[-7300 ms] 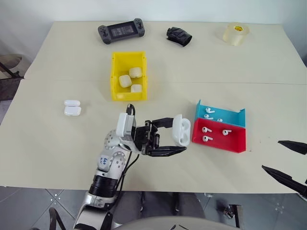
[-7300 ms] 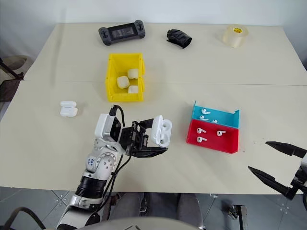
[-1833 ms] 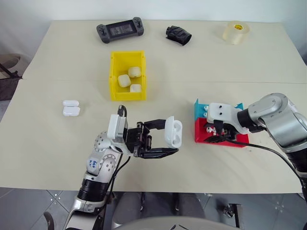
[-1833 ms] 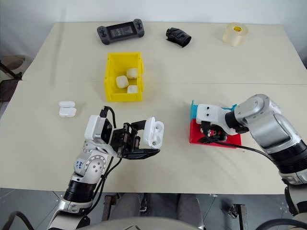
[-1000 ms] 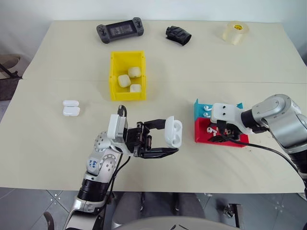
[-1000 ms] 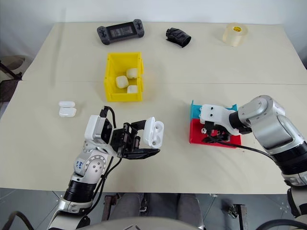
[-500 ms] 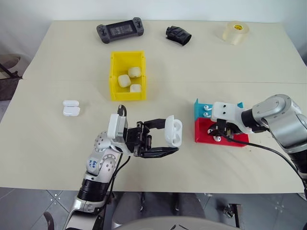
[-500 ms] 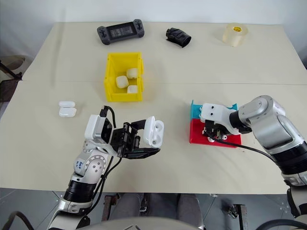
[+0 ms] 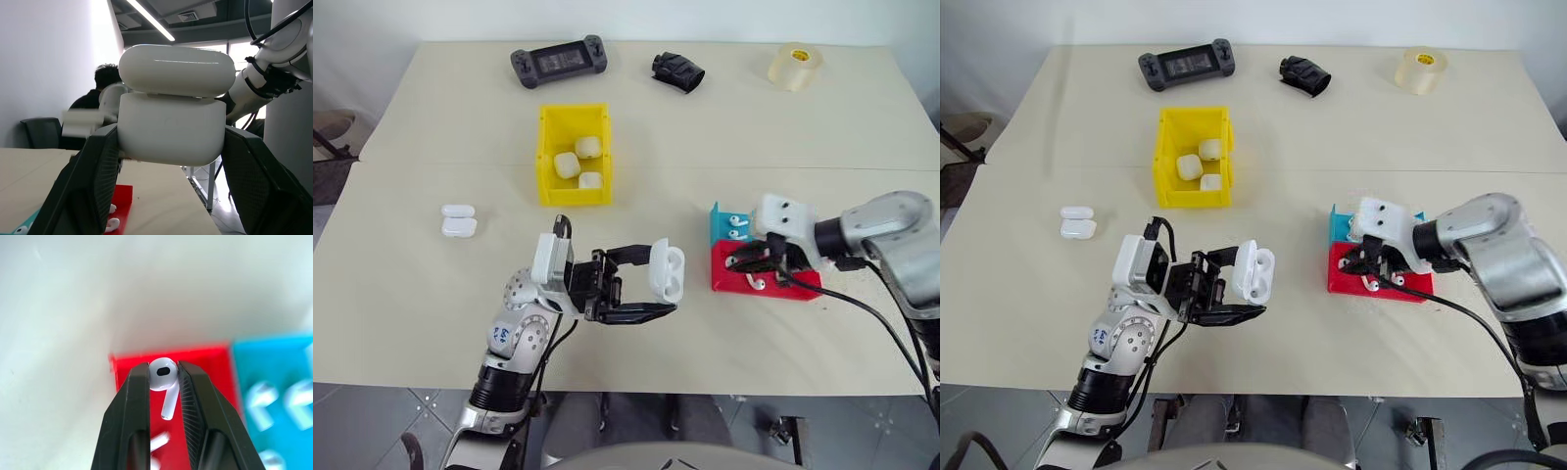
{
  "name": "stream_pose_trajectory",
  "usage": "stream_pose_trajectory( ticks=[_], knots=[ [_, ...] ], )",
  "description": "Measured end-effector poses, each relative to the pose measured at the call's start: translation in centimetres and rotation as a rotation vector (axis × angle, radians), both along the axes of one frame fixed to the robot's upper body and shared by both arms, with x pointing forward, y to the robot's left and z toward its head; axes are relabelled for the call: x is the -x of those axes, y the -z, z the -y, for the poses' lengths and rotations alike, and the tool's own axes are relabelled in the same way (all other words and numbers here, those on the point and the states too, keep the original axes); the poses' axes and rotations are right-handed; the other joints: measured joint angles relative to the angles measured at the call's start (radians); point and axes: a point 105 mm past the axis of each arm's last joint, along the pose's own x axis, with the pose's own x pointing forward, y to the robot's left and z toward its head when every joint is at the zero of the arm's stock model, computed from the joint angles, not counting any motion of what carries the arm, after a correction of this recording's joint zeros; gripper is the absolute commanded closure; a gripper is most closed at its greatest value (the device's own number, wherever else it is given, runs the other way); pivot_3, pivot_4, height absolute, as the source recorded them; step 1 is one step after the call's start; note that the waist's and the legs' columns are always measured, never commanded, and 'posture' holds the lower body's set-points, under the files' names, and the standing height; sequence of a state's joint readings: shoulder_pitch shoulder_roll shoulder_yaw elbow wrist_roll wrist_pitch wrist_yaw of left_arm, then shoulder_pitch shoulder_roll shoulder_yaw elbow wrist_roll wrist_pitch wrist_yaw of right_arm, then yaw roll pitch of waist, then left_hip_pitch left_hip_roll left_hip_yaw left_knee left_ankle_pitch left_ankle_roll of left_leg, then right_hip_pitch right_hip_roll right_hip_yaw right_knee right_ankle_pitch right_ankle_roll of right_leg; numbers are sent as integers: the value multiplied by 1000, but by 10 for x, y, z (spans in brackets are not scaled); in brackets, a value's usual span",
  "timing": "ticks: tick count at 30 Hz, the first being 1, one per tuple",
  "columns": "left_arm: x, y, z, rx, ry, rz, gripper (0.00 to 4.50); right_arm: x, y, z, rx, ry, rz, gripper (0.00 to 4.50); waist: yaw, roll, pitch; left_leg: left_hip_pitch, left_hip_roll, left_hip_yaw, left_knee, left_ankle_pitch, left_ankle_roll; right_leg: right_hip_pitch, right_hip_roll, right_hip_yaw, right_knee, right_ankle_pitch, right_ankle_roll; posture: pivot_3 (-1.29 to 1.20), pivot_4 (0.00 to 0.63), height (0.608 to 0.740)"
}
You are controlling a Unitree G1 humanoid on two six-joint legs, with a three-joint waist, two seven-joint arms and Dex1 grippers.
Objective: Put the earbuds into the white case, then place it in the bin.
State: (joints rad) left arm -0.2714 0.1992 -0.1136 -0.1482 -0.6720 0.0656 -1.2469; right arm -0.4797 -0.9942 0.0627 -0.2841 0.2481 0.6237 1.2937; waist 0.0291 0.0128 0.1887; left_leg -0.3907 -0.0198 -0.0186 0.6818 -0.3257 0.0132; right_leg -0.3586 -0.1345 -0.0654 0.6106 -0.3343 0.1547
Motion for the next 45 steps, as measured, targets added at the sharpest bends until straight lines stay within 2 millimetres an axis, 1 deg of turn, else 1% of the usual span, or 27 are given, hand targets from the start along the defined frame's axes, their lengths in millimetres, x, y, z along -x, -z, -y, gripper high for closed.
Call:
stream_pose_trajectory(
  ticks=[4,7,11,13,15,16,18,21,23,27,30,34,38,45],
  knots=[
    [-2,-2,-2,15,4,-4,1731,18,-20,0,-191,-2,35,4031,-2,-1,0,0,0,0,0,0,0,0,0,0,0,1,1,0,150,740],
    [-4,-6,2,36,31,-14,1731,32,-33,-7,-411,15,50,4031,-2,-1,0,1,1,0,0,0,0,0,1,0,1,0,1,0,150,740],
    [-4,-1,3,31,68,-66,1731,52,-44,-16,-706,26,57,4031,-3,-1,0,1,1,0,0,0,0,1,0,0,1,1,1,0,150,740],
    [-4,-1,3,35,81,-79,1731,58,-45,-21,-779,39,60,4031,-3,-1,0,1,0,1,0,0,0,1,0,1,1,1,1,0,150,740],
    [-5,-3,4,39,86,-82,1731,62,-53,-28,-912,53,99,4031,-3,-1,0,2,1,0,0,0,0,1,1,1,2,0,1,0,150,740],
    [-7,-4,4,39,89,-82,1731,64,-59,-32,-1013,62,129,4031,-4,-1,0,2,0,0,0,0,0,0,1,1,2,0,1,0,150,740],
    [-9,-5,5,43,92,-84,1731,66,-65,-36,-1101,83,159,4031,-5,0,0,2,-1,1,-1,0,0,0,1,2,2,0,1,0,150,740],
    [-10,-4,4,47,101,-104,1731,66,-72,-42,-1156,110,202,4031,-6,0,0,2,-1,1,-1,0,0,-1,1,3,2,0,1,0,150,740],
    [-10,-4,4,46,115,-117,1731,66,-74,-50,-1192,106,202,4031,-6,0,0,2,-1,1,-1,0,0,-1,1,3,4,0,1,0,150,740],
    [-10,-5,7,39,133,-143,1731,66,-77,-60,-1256,111,214,4031,-6,0,0,2,-1,1,-1,0,0,-1,2,3,4,0,1,0,150,740],
    [-12,-12,13,42,153,-139,1731,67,-74,-74,-1287,95,191,4031,-6,0,0,2,-1,1,-1,0,0,-2,2,4,5,0,1,0,150,740],
    [-12,-18,19,52,170,-130,1731,70,-68,-83,-1288,92,182,4031,-6,0,0,2,-2,1,-1,0,0,-2,2,4,5,0,1,0,150,740],
    [-12,-23,25,55,188,-125,1731,71,-64,-83,-1291,107,204,4031,-7,0,0,2,-2,1,-1,0,0,-2,2,4,5,0,1,0,150,740],
    [-15,-22,29,54,198,-143,1731,71,-62,-78,-1297,143,230,4031,-7,0,0,2,-2,1,-1,0,0,-2,2,4,5,0,0,0,150,740]
  ],
)
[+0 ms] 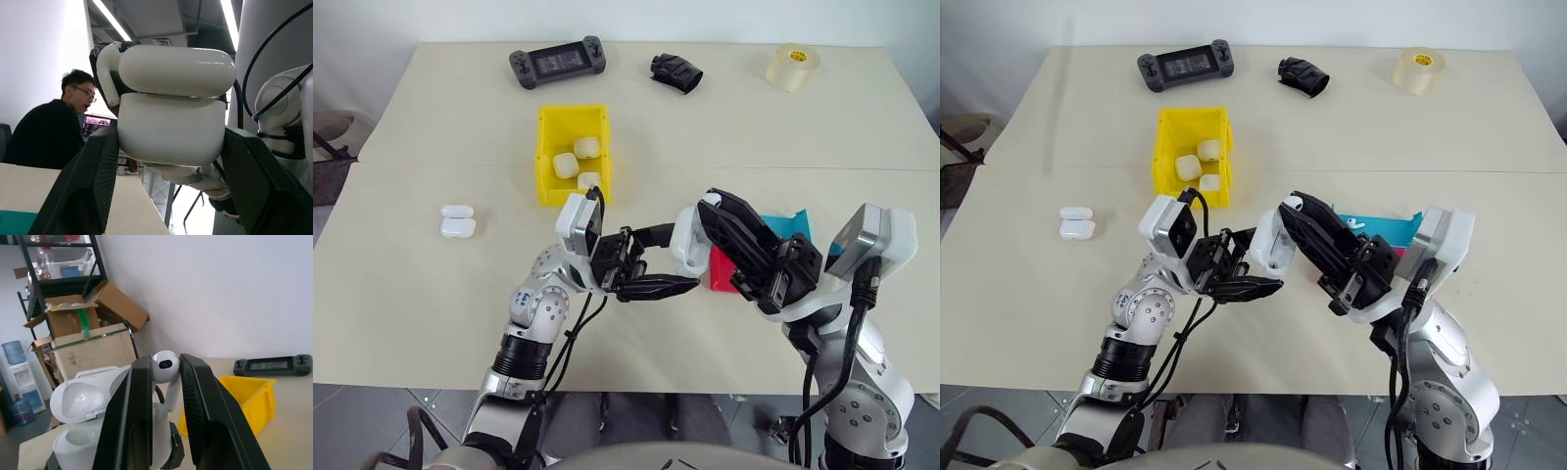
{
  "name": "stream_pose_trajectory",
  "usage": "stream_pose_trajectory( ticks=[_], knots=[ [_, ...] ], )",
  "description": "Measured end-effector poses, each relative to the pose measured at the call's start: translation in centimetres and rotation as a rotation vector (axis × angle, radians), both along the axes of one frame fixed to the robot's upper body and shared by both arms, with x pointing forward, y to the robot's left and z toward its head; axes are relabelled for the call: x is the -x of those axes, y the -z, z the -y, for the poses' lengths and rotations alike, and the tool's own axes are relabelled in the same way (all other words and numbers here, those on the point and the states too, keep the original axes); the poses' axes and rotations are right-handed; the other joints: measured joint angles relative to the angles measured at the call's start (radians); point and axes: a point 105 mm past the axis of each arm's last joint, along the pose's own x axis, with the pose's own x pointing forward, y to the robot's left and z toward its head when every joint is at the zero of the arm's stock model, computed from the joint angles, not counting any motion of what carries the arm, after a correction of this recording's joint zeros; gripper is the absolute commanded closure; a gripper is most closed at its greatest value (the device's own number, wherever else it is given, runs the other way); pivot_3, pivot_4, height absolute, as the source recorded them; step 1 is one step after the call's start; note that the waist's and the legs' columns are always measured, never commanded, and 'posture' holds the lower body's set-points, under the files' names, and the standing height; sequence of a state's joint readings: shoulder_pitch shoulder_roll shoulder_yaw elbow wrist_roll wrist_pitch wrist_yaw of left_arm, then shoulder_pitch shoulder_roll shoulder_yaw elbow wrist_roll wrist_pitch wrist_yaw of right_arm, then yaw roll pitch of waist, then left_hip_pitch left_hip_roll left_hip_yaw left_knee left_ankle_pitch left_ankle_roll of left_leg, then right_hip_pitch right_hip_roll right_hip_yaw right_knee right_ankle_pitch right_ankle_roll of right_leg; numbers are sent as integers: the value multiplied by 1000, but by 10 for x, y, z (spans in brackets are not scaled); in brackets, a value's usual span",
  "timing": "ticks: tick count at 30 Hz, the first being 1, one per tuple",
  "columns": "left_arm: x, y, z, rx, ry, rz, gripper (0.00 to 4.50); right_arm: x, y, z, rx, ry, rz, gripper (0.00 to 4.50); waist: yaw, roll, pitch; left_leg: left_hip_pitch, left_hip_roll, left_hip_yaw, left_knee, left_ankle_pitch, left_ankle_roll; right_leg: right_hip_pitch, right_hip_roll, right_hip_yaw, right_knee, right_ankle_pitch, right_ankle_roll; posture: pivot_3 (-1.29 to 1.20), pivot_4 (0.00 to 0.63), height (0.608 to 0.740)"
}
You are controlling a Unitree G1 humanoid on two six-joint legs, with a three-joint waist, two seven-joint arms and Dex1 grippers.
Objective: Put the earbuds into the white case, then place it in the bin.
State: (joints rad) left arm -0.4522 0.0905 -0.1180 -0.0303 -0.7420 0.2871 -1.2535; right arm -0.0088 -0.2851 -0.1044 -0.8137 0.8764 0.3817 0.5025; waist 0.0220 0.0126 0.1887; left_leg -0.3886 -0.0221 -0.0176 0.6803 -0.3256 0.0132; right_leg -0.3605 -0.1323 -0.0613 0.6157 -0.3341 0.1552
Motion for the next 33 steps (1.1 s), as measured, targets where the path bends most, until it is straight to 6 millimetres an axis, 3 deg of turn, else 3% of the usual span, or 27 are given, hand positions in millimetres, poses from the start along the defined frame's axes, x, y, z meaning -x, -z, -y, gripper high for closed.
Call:
stream_pose_trajectory(
  ticks=[13,22,33],
  knots=[
    [-4,0,-2,-5,-11,-16,1731,4,-14,2,-16,22,47,4031,0,0,0,0,1,0,0,0,0,0,0,0,0,0,0,0,150,740],
    [-4,-1,-3,-1,-14,-17,1731,7,-2,-7,5,-13,12,4031,1,0,0,0,1,0,0,0,0,0,0,0,0,0,0,0,150,740],
    [-4,0,-3,-7,-15,-19,1731,9,6,-5,12,3,33,4031,1,0,0,0,1,0,0,0,0,0,0,0,-1,0,0,0,150,740]
  ],
)
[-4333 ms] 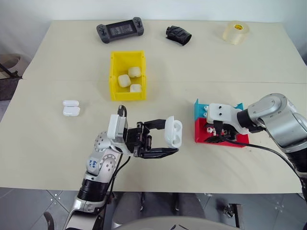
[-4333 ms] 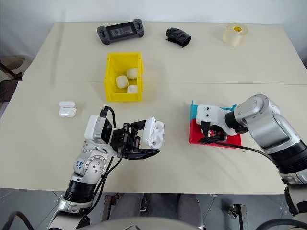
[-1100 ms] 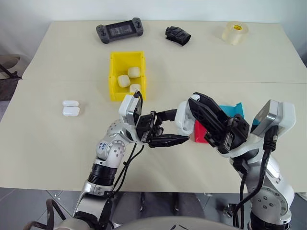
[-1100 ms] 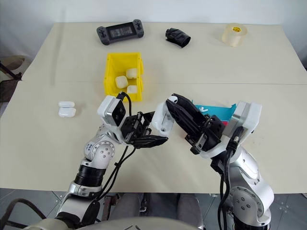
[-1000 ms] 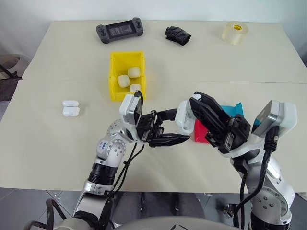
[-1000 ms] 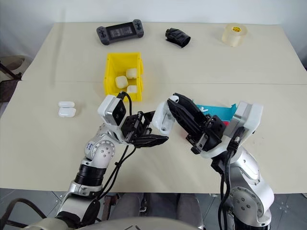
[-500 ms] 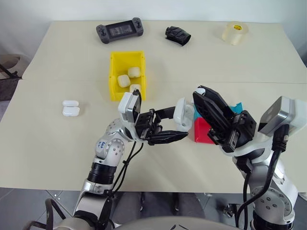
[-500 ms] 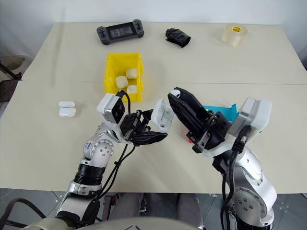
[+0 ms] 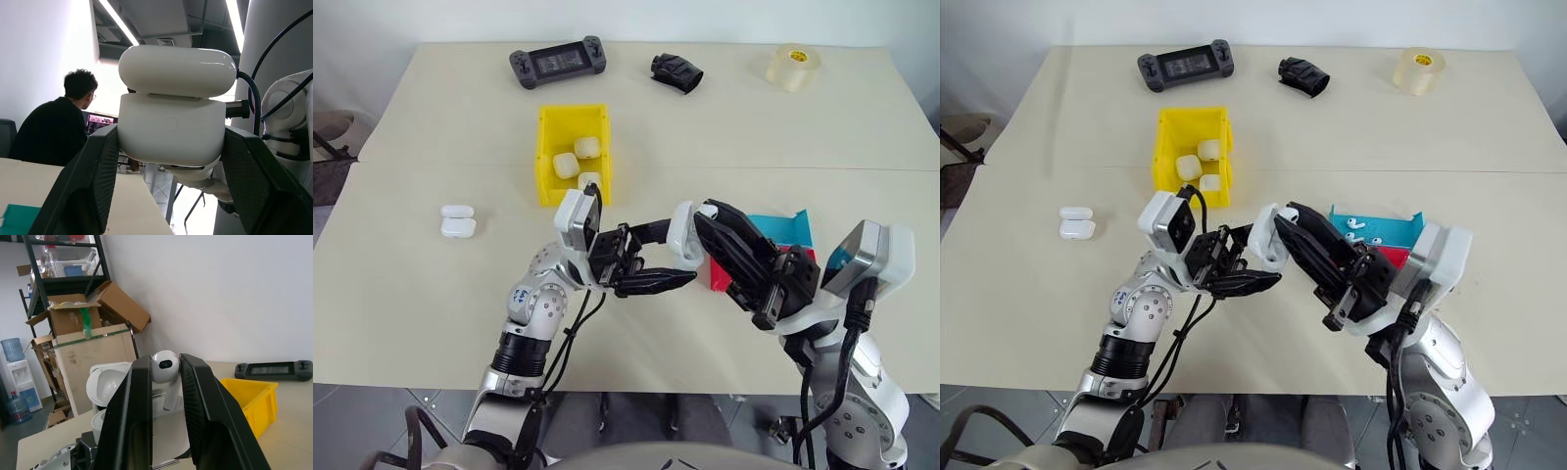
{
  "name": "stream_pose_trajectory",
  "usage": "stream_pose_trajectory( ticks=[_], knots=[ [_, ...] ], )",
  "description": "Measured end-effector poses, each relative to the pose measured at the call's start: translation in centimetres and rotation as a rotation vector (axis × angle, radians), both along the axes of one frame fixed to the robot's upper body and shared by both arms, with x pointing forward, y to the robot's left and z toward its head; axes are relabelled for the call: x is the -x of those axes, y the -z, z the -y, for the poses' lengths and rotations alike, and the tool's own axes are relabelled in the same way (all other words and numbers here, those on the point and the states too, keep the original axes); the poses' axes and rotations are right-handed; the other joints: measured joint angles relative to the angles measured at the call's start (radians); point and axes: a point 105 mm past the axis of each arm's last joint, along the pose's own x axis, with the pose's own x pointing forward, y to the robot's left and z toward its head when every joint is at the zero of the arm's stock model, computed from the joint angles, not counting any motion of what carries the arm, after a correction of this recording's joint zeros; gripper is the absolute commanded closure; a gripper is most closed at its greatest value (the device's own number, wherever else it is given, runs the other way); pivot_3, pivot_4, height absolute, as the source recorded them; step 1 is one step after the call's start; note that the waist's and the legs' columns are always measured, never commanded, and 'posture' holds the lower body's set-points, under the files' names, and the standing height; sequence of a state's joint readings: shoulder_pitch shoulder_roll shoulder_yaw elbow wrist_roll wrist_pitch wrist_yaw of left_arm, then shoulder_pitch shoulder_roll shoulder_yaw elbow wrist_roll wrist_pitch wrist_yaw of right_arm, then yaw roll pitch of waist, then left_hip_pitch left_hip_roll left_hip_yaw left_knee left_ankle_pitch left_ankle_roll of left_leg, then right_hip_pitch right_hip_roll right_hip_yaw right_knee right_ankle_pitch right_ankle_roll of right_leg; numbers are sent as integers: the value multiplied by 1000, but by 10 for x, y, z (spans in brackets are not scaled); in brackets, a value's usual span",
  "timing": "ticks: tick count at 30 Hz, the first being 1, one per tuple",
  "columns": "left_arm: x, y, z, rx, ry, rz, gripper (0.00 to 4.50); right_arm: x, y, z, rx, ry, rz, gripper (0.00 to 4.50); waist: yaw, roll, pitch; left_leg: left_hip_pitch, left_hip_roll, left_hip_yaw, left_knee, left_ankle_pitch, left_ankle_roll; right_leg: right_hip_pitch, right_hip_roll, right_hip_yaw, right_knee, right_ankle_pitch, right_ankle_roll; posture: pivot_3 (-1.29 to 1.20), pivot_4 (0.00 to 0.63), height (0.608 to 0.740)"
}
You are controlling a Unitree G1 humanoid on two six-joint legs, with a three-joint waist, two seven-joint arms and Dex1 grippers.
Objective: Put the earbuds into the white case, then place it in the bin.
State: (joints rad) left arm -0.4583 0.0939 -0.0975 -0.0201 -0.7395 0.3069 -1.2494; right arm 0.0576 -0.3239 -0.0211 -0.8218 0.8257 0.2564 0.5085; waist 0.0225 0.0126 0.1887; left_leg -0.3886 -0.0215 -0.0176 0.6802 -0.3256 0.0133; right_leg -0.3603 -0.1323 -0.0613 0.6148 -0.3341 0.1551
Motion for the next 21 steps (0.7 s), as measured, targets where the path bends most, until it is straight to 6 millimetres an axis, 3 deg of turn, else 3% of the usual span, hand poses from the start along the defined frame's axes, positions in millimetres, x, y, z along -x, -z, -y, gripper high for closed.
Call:
stream_pose_trajectory(
  ticks=[21],
  knots=[
    [-4,6,1,-15,-13,-12,1731,6,11,9,106,-9,21,4031,1,0,0,0,0,0,0,0,0,1,0,0,-1,0,0,0,150,740]
  ],
)
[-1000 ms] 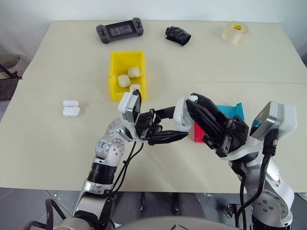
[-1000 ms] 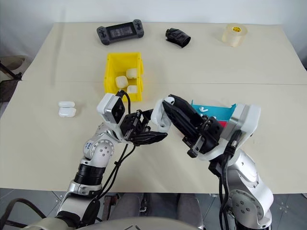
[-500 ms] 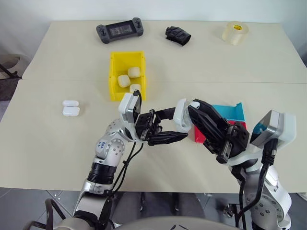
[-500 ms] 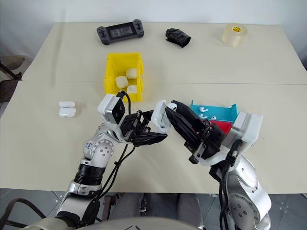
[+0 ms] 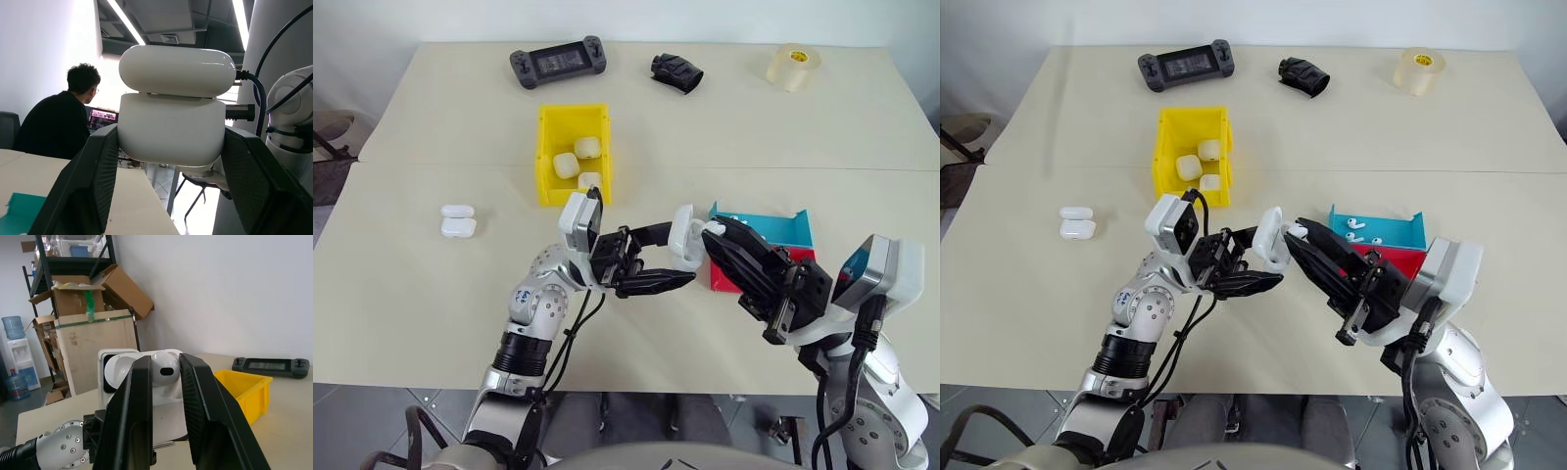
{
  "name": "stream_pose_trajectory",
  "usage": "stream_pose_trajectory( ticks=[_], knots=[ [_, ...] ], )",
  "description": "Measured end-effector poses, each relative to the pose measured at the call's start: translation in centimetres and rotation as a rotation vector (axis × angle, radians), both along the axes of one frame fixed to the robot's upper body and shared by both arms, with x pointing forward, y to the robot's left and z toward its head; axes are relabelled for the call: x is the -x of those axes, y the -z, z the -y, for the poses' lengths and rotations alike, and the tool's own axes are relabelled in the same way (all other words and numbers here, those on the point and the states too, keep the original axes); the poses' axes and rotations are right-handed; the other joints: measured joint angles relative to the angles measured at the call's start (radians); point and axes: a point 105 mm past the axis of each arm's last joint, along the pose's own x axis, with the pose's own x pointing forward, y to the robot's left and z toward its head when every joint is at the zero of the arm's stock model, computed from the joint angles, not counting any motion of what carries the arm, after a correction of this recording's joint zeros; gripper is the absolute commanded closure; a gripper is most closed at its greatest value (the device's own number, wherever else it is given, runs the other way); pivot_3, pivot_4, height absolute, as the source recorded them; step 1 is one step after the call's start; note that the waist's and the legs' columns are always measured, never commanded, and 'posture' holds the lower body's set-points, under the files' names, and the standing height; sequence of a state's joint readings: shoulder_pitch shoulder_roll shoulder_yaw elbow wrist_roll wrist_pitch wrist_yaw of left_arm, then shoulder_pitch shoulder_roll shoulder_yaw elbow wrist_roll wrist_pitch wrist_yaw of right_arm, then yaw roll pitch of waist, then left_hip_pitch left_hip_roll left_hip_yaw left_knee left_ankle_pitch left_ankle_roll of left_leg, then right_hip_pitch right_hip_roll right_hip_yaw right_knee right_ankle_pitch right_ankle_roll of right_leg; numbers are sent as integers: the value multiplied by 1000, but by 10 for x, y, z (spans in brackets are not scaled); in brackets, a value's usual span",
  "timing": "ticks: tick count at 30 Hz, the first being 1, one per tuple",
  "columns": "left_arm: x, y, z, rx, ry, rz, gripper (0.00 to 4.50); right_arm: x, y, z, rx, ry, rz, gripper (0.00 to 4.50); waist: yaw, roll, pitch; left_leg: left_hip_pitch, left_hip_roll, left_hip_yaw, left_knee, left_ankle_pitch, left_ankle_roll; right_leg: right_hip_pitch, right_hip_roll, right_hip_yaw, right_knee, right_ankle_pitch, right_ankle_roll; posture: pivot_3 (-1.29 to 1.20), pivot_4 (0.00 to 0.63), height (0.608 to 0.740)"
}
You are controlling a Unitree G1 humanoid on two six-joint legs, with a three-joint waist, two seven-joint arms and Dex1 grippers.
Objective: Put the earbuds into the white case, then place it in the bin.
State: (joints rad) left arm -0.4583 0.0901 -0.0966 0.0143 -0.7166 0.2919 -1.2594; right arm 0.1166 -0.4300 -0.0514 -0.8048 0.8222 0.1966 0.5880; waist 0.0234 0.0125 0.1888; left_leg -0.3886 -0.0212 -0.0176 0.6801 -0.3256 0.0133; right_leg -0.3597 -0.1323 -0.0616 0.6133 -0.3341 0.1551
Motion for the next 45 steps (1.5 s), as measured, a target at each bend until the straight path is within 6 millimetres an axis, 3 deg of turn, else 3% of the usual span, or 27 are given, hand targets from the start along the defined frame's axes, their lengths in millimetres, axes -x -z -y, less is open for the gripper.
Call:
stream_pose_trajectory(
  ticks=[18,38,45],
  knots=[
    [-3,-1,-4,11,-25,-2,1731,-12,-6,-1,28,-18,66,4031,0,0,0,0,0,0,0,0,0,0,0,-1,0,0,0,0,150,740],
    [-2,1,-5,5,-24,0,1731,-21,-2,-3,60,-61,-7,4031,0,0,0,0,1,0,0,0,0,0,0,-1,0,0,0,0,150,740],
    [-2,0,-6,15,-24,10,1731,-25,-7,2,82,-78,-52,1685,1,0,0,0,1,0,0,0,0,0,0,-1,-1,0,0,0,150,740]
  ],
)
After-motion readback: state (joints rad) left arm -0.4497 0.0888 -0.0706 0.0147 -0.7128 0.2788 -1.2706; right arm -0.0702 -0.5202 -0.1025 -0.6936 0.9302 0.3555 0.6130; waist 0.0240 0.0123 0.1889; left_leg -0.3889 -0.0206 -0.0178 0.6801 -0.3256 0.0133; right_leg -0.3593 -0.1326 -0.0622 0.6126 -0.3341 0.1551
